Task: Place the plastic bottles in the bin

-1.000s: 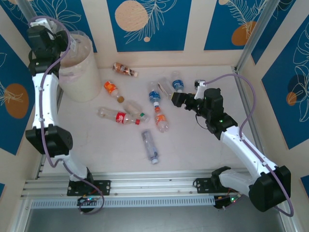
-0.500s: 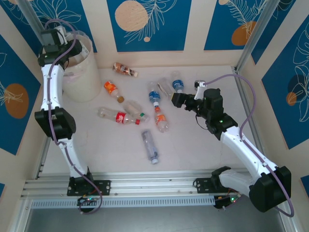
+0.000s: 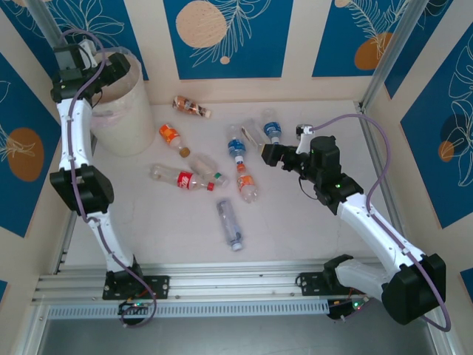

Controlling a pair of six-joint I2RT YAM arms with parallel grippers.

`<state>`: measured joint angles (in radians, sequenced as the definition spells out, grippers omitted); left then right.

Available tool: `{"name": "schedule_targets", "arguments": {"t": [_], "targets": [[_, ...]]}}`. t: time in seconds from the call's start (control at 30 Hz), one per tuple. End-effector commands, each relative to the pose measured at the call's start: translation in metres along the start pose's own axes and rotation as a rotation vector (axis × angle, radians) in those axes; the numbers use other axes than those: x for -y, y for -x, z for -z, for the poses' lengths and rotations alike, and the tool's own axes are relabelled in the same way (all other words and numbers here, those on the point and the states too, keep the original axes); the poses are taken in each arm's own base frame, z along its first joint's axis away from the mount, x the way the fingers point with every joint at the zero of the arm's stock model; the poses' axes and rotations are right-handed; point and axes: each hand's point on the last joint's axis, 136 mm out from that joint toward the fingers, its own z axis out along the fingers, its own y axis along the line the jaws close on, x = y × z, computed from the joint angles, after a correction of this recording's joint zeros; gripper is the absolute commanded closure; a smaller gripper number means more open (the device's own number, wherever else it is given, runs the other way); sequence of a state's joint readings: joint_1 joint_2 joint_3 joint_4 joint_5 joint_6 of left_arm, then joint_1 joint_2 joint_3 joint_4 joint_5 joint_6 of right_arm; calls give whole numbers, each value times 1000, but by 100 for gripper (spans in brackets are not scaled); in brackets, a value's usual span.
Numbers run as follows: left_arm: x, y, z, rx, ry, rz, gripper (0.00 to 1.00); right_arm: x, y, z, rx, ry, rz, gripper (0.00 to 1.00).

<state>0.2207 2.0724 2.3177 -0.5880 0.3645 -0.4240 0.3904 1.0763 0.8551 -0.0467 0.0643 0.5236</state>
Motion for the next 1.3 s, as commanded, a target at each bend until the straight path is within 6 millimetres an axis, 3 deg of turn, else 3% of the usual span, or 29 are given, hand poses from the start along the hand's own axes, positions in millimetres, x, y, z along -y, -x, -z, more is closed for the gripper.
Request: {"name": "schedule_targets", "arguments": {"t": [0.0,0.27,0.37,0.5,0.6,0.8,0.9,1.03,1.13,1.27], "targets": [[44,21,37,53,-125,21,0,3,-6,-1,-13,-13,7,0],[104,-18,75,96,-97,-60,0,22,-33,-13,-69,-74,32,1],[115,-34,95,119,-45,-71,0,34,-55,-19,-129,-140,0,1],[129,-48,109,189,-16,-24,0,28,-98,-21,-236,-129,-54,0],[136,-77,111,166,-49,55,0,17,-138,-18,-338,-101,-67,0],[152,-169,115,25,-82,81,0,-17,-198,-2,-521,4,67,0],[147,-217,119,-78,-63,72,0,-29,-221,3,-559,11,109,0],[117,-264,130,-158,-20,112,0,-35,-240,0,-571,-53,139,0],[90,-282,144,-175,57,107,0,-35,-251,-6,-586,-117,169,0],[69,-297,156,-191,102,87,0,-38,-272,-7,-659,-166,221,0]]}}
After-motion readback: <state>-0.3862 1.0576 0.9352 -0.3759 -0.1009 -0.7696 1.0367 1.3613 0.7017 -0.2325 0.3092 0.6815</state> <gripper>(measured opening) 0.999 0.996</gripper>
